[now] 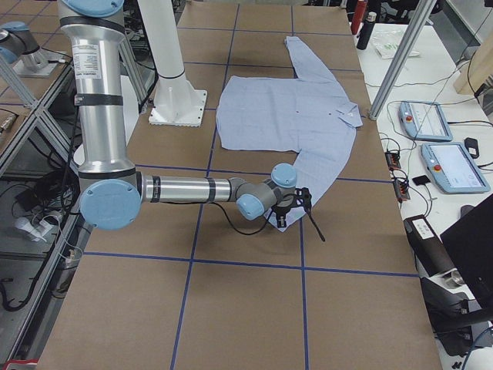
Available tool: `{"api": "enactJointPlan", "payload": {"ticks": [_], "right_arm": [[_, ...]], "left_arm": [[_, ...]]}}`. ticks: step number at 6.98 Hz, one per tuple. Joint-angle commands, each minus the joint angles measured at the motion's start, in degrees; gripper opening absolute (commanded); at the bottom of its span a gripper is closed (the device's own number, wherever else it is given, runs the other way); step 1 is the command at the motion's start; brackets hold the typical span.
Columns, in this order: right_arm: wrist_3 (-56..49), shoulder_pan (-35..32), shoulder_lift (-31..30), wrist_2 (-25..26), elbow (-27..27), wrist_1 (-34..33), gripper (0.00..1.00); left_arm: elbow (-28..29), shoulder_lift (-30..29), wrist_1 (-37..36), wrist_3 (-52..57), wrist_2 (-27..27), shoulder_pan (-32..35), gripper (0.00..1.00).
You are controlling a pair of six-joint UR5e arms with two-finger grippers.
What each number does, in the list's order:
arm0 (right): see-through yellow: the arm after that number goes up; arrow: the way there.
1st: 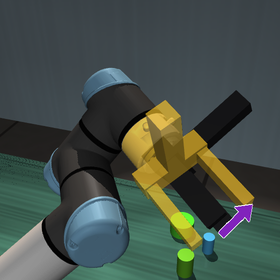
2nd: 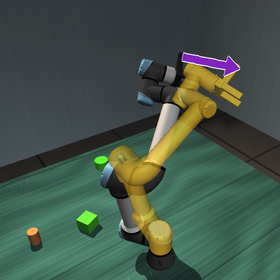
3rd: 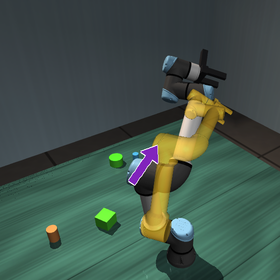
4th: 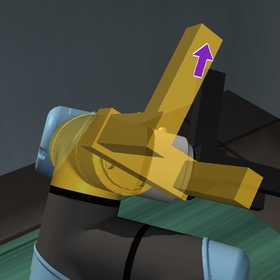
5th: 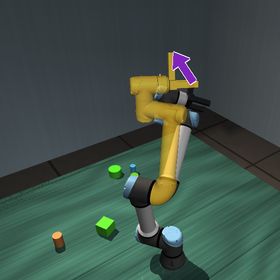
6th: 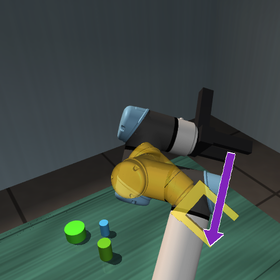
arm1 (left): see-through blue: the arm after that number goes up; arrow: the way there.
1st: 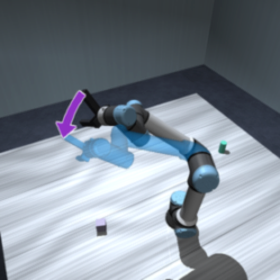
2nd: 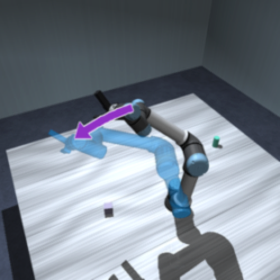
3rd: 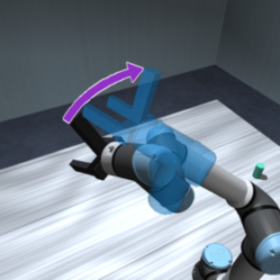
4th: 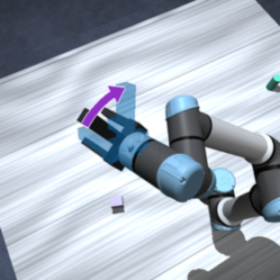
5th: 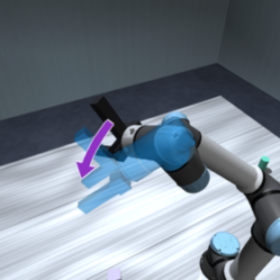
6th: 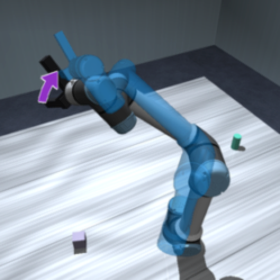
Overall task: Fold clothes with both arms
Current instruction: 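Close the right gripper on the sleeve cuff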
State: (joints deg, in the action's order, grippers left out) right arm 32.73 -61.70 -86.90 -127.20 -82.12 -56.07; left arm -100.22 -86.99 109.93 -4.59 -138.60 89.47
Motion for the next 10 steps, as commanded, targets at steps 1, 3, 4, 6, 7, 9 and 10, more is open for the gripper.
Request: {"api": "enactJointPlan", "payload": {"ticks": [1,3,4,6,7,9,10], "right_arm": [[-4.2,-0.6,1.4,1.8,0.1,-3.2,0.50],[-4.2,-0.6,2.3,1.9,1.6,-3.2,0.51],[-4.3,-0.6,2.5,2.0,2.2,-3.0,0.56],[-4.3,-0.7,2.5,1.7,2.2,-3.0,0.68],[-4.3,-0.7,2.6,1.5,2.2,-3.0,0.68],[-4.2,-0.7,2.6,1.3,2.4,-3.2,0.68],[-4.2,-0.8,2.6,1.3,2.5,-3.2,0.69]], "left_arm": [[-0.4,-0.1,-0.2,-0.1,0.0,-0.1,1.00],[-0.7,-0.2,-0.2,-0.1,0.0,0.0,1.00],[-1.0,-0.2,-0.2,-0.1,0.1,0.0,1.00],[-1.6,-0.2,-0.6,-0.1,0.1,0.0,1.00],[-1.6,-0.2,-0.6,-0.1,0.1,0.0,1.00],[-1.7,-0.2,-0.6,-0.2,0.1,0.0,1.00],[-2.0,-0.2,-0.6,-0.2,0.1,0.0,1.00]]}}
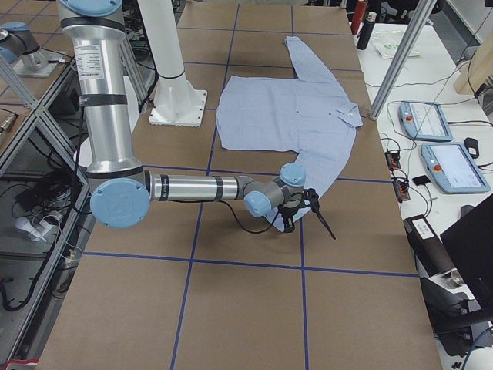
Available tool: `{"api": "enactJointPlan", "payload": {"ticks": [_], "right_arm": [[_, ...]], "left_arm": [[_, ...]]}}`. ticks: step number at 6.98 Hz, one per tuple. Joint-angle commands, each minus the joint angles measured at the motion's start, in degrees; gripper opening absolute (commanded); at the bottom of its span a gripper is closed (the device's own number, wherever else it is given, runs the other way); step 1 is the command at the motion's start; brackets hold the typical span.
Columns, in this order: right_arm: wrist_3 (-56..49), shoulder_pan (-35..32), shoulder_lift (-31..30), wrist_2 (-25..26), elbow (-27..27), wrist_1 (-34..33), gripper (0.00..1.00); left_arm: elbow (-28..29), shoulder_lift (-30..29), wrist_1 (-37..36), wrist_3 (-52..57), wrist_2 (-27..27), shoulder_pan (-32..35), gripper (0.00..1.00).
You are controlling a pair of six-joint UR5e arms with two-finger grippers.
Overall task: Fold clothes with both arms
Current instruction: 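Close the right gripper on the sleeve cuff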
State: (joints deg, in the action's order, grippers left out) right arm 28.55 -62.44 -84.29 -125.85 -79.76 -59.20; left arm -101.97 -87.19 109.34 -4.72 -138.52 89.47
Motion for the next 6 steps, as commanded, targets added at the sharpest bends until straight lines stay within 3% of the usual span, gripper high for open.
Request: {"api": "enactJointPlan", "payload": {"ticks": [1,6], "right_arm": [[0.0,0.0,-0.1,-0.1,0.1,-0.1,0.75],[0.1,0.0,-0.2,-0.2,0.7,-0.1,0.75]], "left_arm": [[-0.2,0.0,0.0,-0.2,0.0,0.0,1.00],[-1.0,0.0,0.0,-1.6,0.1,0.0,1.00]]}}
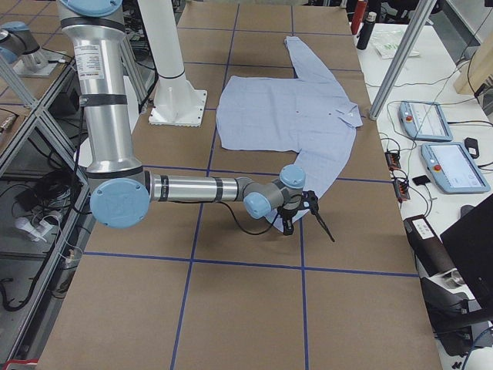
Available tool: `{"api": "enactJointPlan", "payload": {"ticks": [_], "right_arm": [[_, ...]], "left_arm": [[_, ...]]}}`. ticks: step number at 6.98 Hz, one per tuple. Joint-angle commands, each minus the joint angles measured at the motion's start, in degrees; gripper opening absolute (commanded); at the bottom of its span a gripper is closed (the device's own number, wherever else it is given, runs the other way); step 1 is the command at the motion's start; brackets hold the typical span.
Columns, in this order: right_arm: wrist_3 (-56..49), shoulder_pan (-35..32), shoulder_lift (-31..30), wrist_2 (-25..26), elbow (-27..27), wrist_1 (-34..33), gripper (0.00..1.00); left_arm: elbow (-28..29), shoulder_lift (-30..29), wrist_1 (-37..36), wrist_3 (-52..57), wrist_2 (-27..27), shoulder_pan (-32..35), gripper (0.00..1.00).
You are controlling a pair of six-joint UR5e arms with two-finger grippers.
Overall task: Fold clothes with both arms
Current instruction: 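Close the right gripper on the sleeve cuff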
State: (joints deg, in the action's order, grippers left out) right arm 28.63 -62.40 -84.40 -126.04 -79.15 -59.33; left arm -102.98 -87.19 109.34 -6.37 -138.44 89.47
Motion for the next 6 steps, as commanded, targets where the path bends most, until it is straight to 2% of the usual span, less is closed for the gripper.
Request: {"api": "enactJointPlan", "payload": {"ticks": [1,3,4,6], "right_arm": [[0.0,0.0,-0.1,0.0,0.1,-0.1,0.75],[0.0,0.1,0.1,-0.3,1.0,0.1,0.73],[0.0,0.1,0.1,-0.7,1.0,0.1,0.69],[0.0,0.2,0.2,-1.1,1.0,0.0,0.49]], "left_arm": [[0.0,0.0,0.0,0.0,0.0,0.0,1.00],[-0.1,0.0,0.0,0.0,0.0,0.0,1.00],[-0.1,0.0,0.0,0.0,0.0,0.0,1.00],[-0.1,0.0,0.0,0.0,-0.1,0.0,1.00]]}}
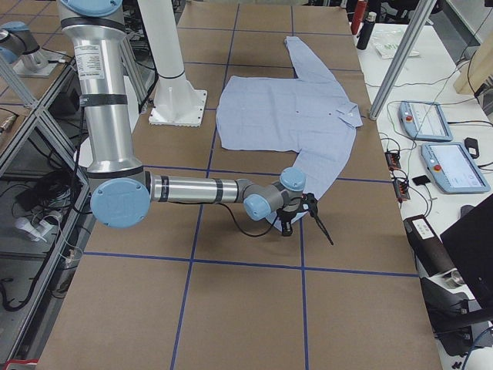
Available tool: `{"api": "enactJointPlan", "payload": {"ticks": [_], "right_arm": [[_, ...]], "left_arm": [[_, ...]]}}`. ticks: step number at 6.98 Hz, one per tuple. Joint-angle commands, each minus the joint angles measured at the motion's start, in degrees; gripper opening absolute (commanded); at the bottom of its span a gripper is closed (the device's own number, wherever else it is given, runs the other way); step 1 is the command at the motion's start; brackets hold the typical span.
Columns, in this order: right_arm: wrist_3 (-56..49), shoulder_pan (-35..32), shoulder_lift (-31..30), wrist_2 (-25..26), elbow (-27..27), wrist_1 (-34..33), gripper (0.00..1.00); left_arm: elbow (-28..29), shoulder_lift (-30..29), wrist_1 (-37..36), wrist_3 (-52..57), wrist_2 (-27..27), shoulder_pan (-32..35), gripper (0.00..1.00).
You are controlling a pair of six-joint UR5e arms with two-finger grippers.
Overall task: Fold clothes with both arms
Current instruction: 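Close the right gripper on the sleeve cuff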
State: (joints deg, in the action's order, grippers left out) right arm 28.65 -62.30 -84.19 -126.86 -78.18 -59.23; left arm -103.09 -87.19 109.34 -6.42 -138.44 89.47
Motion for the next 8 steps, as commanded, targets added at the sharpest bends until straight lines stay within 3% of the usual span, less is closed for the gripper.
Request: {"api": "enactJointPlan", "payload": {"ticks": [1,3,5,8], "right_arm": [[0.0,0.1,0.0,-0.3,0.0,-0.1,0.38],[0.0,0.1,0.0,-0.7,0.0,-0.2,0.26],[0.1,0.1,0.5,-2.0,-0.5,-1.1,0.21],[0.6,-0.6,1.8,-3.1,-1.7,-2.0,0.00]], "left_arm": [[-0.1,0.0,0.0,0.0,0.0,0.0,1.00],[-0.4,0.2,0.0,0.0,0.0,0.0,1.00],[-0.4,0.2,0.0,0.0,0.0,0.0,1.00],[-0.4,0.2,0.0,0.0,0.0,0.0,1.00]]}}
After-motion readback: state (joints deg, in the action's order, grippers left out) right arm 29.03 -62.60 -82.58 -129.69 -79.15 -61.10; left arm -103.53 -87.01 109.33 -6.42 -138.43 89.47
